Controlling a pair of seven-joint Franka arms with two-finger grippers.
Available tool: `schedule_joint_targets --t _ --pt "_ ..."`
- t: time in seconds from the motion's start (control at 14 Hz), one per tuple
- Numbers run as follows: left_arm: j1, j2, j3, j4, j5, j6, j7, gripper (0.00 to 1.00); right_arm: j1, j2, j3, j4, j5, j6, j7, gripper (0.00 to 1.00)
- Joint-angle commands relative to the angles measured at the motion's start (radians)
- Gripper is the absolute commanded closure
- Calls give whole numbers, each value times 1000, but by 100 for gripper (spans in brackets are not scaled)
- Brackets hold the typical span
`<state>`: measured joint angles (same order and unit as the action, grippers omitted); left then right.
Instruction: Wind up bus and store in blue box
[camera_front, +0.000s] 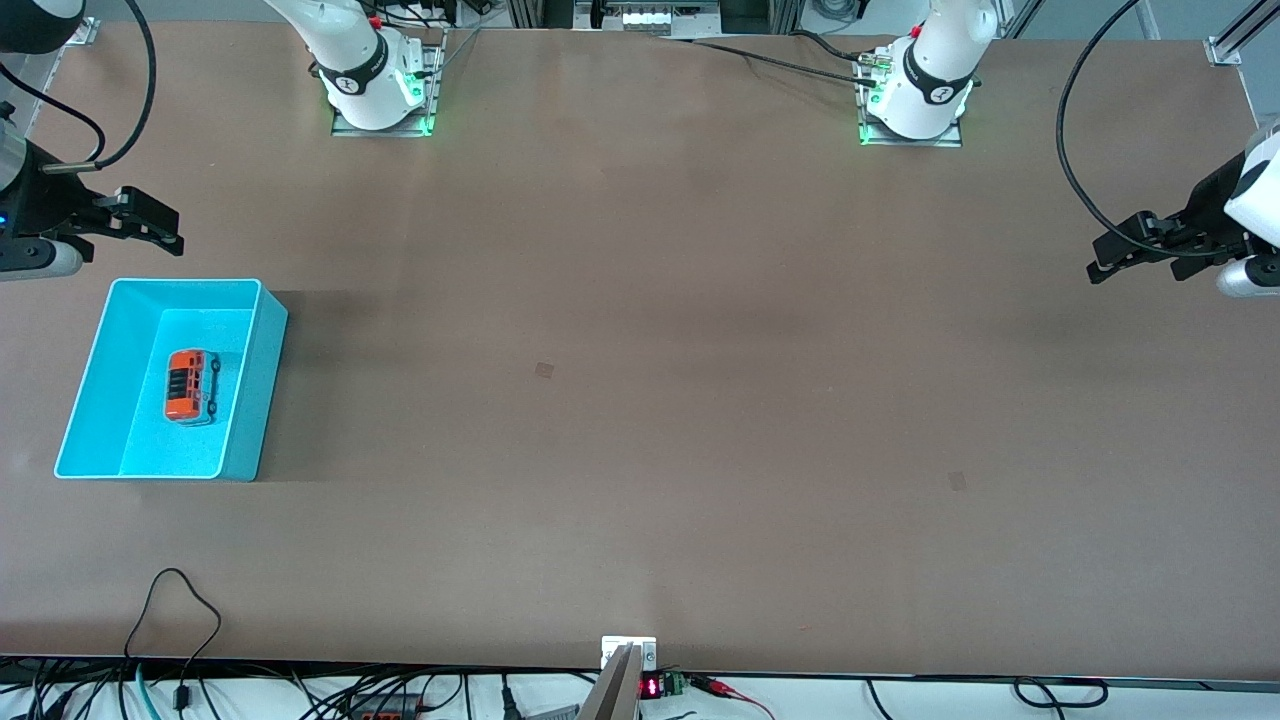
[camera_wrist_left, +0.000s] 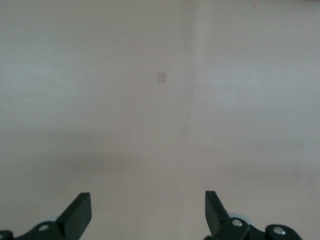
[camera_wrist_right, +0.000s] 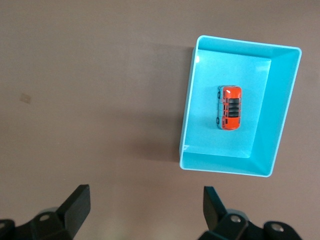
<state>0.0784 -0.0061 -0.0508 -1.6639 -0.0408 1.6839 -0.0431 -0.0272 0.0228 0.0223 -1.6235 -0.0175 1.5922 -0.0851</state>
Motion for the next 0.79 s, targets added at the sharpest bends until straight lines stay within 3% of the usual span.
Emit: schedule_joint_targets --t 0.0,0.21,0.71 --pt "4 0 -3 7 16 2 15 0 6 22 -27 31 47 -17 39 0" --pt "3 0 -3 7 16 2 15 0 26 20 -28 31 -5 -17 36 0" --pt "3 0 -3 7 16 3 15 0 23 23 -30 31 -13 -11 36 0"
